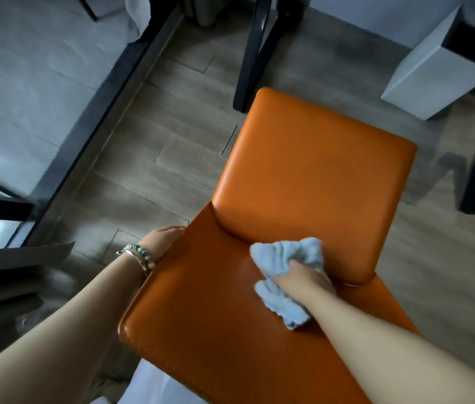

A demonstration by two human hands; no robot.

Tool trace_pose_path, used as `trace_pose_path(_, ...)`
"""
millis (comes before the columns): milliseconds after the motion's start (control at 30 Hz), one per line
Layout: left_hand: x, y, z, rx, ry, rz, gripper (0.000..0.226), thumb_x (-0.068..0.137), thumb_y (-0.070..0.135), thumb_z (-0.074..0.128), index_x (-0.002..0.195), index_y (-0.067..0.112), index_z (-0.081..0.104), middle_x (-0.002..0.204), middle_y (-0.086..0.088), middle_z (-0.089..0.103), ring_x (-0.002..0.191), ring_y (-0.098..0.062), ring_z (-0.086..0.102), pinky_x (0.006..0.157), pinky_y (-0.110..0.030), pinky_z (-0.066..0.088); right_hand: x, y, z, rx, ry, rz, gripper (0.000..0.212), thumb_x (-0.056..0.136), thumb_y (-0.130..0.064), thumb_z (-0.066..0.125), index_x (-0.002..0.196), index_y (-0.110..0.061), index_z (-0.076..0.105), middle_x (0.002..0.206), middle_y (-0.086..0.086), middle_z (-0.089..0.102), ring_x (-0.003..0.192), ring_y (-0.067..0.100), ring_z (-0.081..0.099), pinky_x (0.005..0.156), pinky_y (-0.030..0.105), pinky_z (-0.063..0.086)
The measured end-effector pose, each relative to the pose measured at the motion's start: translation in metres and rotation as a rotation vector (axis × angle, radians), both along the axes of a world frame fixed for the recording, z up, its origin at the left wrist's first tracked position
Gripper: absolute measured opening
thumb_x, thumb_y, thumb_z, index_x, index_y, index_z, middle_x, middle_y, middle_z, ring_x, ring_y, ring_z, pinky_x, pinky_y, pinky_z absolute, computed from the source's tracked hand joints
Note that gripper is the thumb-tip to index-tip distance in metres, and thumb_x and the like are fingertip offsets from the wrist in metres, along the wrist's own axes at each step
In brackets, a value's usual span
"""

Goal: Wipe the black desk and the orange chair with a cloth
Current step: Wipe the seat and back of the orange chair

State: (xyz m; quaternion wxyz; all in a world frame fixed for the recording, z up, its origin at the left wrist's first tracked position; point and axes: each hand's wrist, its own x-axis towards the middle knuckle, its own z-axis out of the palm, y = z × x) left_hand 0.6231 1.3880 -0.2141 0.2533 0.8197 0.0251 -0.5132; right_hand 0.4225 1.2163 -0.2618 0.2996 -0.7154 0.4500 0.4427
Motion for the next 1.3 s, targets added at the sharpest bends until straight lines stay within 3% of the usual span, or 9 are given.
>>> trace_pose_path(200,-0.003,0.000,-0.001,0.096,-0.090,0.039,0.035,0.099,0.007,0.038,0.131,-0.004,0.047,0.140,-0.022,0.044,0.129,-0.028,0.042,0.097,-0.024,0.032,0.068,0.065,0.058,0.339,-0.377,-0.053,0.055,0.072,-0.050,0.054,0.125,-0.038,0.049,0.125,0.008,0.058,0.113,0.031,0.054,0.094,0.034,0.044)
trace_pose_path(367,-0.004,0.005,0.008,-0.051,0.016,-0.019,0.032,0.098,0.017,0.044,0.125,0.004,0.055,0.105,-0.009,0.062,0.079,-0.014,0.065,0.068,-0.023,0.047,-0.047,-0.003,0.041,-0.267,0.096,-0.175,0.053,0.069,-0.071,0.024,0.107,-0.041,0.046,0.116,-0.001,0.051,0.108,0.024,0.052,0.097,0.041,0.042)
trace_pose_path(467,0.006,0.011,0.016,-0.043,0.107,-0.115,0.030,0.099,0.025,0.042,0.123,0.014,0.055,0.105,-0.008,0.058,0.074,-0.017,0.057,0.059,-0.025,0.042,-0.071,-0.016,0.046,-0.394,0.336,-0.333,0.083,0.068,-0.078,0.009,0.114,-0.022,0.049,0.129,0.004,0.049,0.121,0.027,0.044,0.102,0.043,0.035)
trace_pose_path(567,0.021,0.021,0.017,-0.071,0.140,-0.259,0.031,0.098,0.027,0.043,0.124,0.016,0.053,0.111,-0.006,0.057,0.084,-0.017,0.056,0.059,-0.027,0.041,-0.015,0.042,0.065,-0.262,0.156,-0.238,0.039,0.081,-0.053,0.043,0.110,-0.028,0.053,0.118,-0.003,0.053,0.117,0.024,0.045,0.104,0.039,0.035)
trace_pose_path(667,0.032,0.033,0.029,-0.142,0.142,-0.244,0.014,0.097,0.022,0.043,0.106,0.021,0.054,0.099,-0.004,0.055,0.083,-0.019,0.054,0.071,-0.031,0.040,0.069,0.098,0.100,-0.079,-0.241,-0.331,0.044,0.077,-0.061,0.042,0.107,-0.031,0.051,0.118,-0.009,0.057,0.103,0.016,0.055,0.097,0.036,0.042)
trace_pose_path(800,0.045,0.048,0.057,-0.397,0.160,-0.022,0.013,0.090,0.021,0.046,0.077,0.018,0.050,0.083,-0.009,0.054,0.066,-0.015,0.049,0.062,-0.026,0.038,0.114,0.135,0.160,0.180,-0.666,-0.591,0.018,0.080,-0.020,0.065,0.096,-0.025,0.060,0.097,-0.002,0.065,0.091,0.016,0.061,0.081,0.031,0.047)
trace_pose_path(1000,0.055,0.056,0.104,-0.755,0.437,0.032,0.059,0.076,0.066,0.054,0.122,0.030,0.059,0.127,0.005,0.060,0.119,-0.017,0.053,0.103,-0.041,0.039,0.119,0.153,0.180,-0.105,-1.061,-0.874,0.033,0.078,-0.028,0.070,0.105,-0.028,0.052,0.096,-0.006,0.065,0.092,0.014,0.063,0.083,0.033,0.052)
trace_pose_path(1167,0.036,0.048,0.136,-0.831,0.321,0.099,0.047,0.078,0.035,0.068,0.116,0.009,0.059,0.104,-0.022,0.067,0.092,-0.030,0.068,0.072,-0.035,0.058,0.127,0.178,0.188,0.102,-1.185,-0.741,0.050,0.057,-0.034,0.074,0.103,-0.033,0.054,0.101,-0.002,0.068,0.097,0.015,0.065,0.092,0.037,0.052)
trace_pose_path(1300,0.047,0.076,0.127,-0.880,0.063,0.262,0.045,0.062,0.023,0.073,0.103,0.007,0.062,0.086,-0.012,0.067,0.072,-0.022,0.066,0.065,-0.029,0.055,0.124,0.194,0.198,0.306,-1.250,-0.854,0.013,0.089,-0.022,0.061,0.101,-0.026,0.056,0.096,-0.010,0.064,0.090,0.004,0.061,0.085,0.016,0.048)
